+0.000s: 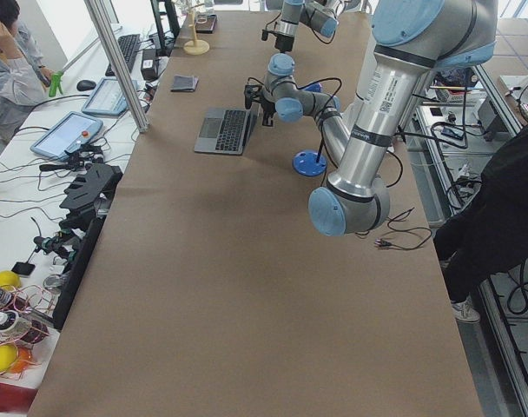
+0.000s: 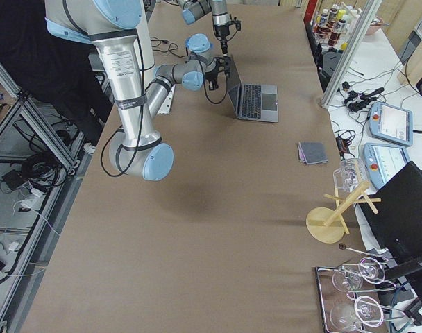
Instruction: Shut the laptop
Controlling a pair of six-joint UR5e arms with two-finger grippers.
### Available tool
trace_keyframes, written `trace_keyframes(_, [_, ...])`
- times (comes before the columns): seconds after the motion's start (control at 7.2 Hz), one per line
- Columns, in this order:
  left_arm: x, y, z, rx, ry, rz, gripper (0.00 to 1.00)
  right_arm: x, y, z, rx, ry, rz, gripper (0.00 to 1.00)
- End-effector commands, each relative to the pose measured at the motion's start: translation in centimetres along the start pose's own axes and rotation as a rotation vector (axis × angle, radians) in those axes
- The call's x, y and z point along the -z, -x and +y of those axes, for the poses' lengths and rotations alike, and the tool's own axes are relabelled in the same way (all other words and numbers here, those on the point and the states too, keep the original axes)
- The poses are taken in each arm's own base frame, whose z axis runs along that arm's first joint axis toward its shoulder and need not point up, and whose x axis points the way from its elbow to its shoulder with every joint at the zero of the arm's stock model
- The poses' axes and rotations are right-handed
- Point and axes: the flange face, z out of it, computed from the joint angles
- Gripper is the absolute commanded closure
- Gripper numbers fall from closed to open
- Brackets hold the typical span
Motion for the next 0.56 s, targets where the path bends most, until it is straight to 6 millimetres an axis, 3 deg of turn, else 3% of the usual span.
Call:
trace_keyframes(0.0, [0.2,-1.0,-0.5,-0.015,-0.034,0.011,1.00,-0.9,0.6,-1.1,-0.003,-0.051,0.014,1.00])
trace_keyframes(0.14, [0.1,-2.1,-1.0,-0.022,-0.061,0.023,1.00,-0.8,0.9,-1.5,-0.003,-0.067,0.011,1.00])
trace_keyframes(0.42, [-1.2,-2.1,-3.0,-0.033,-0.174,0.072,1.00,-0.1,1.1,-3.0,-0.013,-0.094,0.006,1.00])
